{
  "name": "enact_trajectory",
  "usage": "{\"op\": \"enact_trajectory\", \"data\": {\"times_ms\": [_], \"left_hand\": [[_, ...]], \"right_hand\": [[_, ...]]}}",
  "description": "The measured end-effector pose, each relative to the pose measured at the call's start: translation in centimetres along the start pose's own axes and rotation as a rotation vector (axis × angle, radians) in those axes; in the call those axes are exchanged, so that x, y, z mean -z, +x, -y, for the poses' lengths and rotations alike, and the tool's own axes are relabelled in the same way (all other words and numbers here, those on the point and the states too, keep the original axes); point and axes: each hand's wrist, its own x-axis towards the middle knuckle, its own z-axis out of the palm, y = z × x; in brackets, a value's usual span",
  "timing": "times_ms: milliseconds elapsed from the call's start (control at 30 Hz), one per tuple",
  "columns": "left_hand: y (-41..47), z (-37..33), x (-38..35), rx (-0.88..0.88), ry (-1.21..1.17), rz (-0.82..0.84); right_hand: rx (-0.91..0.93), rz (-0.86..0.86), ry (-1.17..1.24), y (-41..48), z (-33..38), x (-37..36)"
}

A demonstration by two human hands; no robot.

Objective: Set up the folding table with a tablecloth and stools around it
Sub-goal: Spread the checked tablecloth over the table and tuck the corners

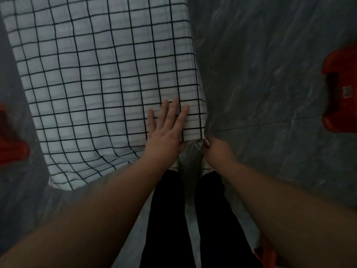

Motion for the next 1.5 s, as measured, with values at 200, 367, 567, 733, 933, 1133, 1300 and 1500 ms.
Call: {"op": "enact_trajectory", "data": {"times_ms": [200, 367, 567, 733, 933, 1133, 1300, 1500], "left_hand": [[-0.1, -0.2, 0.0, 0.019, -0.007, -0.008], [-0.1, -0.9, 1.4, 0.027, 0.002, 0.036], [-0.7, -0.9, 3.7, 0.111, -0.092, 0.158], [-3.9, -0.4, 6.6, 0.191, -0.155, 0.259], [-9.9, 5.1, 7.4, 0.385, -0.293, 0.159], [-16.5, 13.3, 6.0, 0.534, -0.359, 0.094], [-22.9, 21.5, 4.5, 0.610, -0.474, 0.024], [-27.6, 29.3, 2.9, 0.844, -0.887, -0.004]], "right_hand": [[-0.049, -0.013, 0.086, -1.0, 1.3, -0.8], [-0.011, -0.124, 0.156, -1.8, 1.8, 0.9], [0.146, -0.148, -0.051, -5.9, 5.4, 4.4], [0.335, -0.117, -0.292, -9.3, 9.1, 5.2], [0.525, -0.045, -0.529, -11.7, 15.2, 2.5], [0.625, -0.013, -0.633, -13.1, 21.9, -3.8], [0.697, 0.004, -0.695, -14.9, 28.4, -11.6], [0.662, -0.014, -0.752, -15.0, 34.3, -18.8]]}}
